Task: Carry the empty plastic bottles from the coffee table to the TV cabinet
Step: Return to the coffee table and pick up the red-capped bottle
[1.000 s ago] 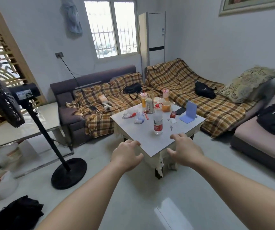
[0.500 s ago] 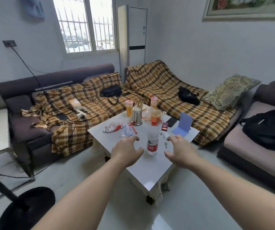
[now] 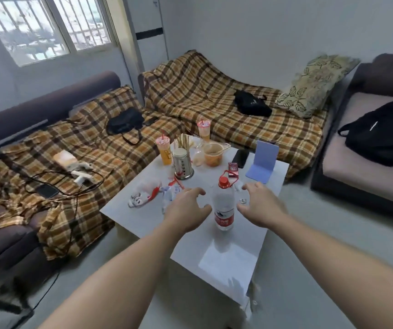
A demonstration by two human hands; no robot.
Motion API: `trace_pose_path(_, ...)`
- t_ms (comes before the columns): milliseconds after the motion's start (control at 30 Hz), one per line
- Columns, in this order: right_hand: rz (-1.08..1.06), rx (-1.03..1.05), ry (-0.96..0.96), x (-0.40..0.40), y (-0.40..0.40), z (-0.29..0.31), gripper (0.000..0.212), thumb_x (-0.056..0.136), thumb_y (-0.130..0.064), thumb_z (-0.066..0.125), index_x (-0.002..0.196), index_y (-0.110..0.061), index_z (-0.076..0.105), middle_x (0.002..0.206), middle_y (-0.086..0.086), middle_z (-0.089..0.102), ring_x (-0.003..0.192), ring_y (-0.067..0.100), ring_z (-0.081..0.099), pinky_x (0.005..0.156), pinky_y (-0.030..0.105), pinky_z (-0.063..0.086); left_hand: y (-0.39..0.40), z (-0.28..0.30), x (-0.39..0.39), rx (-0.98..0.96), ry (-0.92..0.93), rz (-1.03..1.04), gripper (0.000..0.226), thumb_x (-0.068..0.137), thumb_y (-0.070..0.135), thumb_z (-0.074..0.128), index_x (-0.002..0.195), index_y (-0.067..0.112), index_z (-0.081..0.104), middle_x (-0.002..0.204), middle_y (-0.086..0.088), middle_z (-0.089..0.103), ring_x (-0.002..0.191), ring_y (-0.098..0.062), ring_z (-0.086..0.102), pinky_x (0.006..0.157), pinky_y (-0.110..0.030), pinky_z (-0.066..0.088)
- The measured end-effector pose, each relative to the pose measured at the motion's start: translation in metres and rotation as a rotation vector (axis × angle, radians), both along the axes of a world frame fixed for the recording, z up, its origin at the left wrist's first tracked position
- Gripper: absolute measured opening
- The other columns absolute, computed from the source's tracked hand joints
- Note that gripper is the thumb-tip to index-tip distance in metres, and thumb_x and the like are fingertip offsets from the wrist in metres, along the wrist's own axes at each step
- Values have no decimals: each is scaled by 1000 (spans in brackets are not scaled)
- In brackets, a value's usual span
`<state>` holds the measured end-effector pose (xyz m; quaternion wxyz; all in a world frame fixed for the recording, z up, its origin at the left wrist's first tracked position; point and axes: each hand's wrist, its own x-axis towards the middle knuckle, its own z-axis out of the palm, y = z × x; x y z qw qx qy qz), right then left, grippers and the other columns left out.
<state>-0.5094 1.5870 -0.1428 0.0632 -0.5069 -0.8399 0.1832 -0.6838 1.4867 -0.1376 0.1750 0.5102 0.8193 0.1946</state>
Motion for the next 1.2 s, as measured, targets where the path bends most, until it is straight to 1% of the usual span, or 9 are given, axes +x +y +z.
trace_pose_path(100,-46,-48,13,-29,39,-9,54,85,-39,57,135,-23,44,139,4,47,122,24,49,89,40,49,40,-9,-30,-32,48,-73,46,83,41,58,127,26,54,128,0,58,116,-20,53,97,-43,47)
trace_pose_path(233,-98,-55,19,-55,76,-14,53,87,-44,56,134,-22,44,133,3,49,115,25,53,76,34,46,85,-18,-64,-81,60,-131,47,83,42,58,128,27,53,128,-1,58,114,-22,53,95,-41,47)
trace_pose_path(500,-259,-122,-35,-84,127,-34,56,87,-44,55,136,-22,44,140,3,48,121,25,52,90,40,48,178,-63,-111,-132,-12,-393,48,83,41,59,128,27,53,128,-1,56,113,-20,54,91,-37,48)
trace_pose_path(600,-353,-152,-55,-90,130,-46,48,87,-42,56,130,-22,50,135,3,53,117,25,54,91,40,50,203,-91,-126,-177,-78,-518,50,82,40,60,129,26,52,128,-2,55,113,-22,53,93,-39,47)
trace_pose_path(733,-456,-205,-58,-104,126,-62,35,85,-39,54,117,-26,58,118,0,60,105,24,58,83,35,49,228,-119,-137,-235,-165,-653,56,79,38,64,131,26,50,128,-3,55,115,-21,53,91,-33,43)
trace_pose_path(967,-392,-218,-99,-140,121,-84,36,82,-50,55,112,-30,59,106,-2,55,94,23,59,74,34,49,242,-157,-134,-387,-320,-800,83,63,43,79,136,34,39,130,3,50,117,-17,49,86,-29,40)
trace_pose_path(1033,-352,-171,-164,-144,120,-89,34,84,-48,54,110,-25,58,107,1,54,93,27,60,70,34,46,240,-169,-127,-395,-371,-825,85,53,51,81,127,39,42,125,4,53,114,-18,51,87,-34,47)
trace_pose_path(1133,-310,-55,-250,-144,120,-94,38,90,-48,49,113,-17,56,110,5,57,94,32,62,65,33,39,238,-185,-118,-434,-446,-806,103,51,46,88,138,34,34,130,1,52,114,-20,54,93,-44,50)
trace_pose_path(1200,-270,-2,-319,-143,121,-98,43,92,-50,46,115,-15,55,113,5,59,94,31,64,67,34,39,239,-195,-112,-415,-462,-798,104,51,43,88,138,32,32,130,1,52,112,-20,55,90,-45,51)
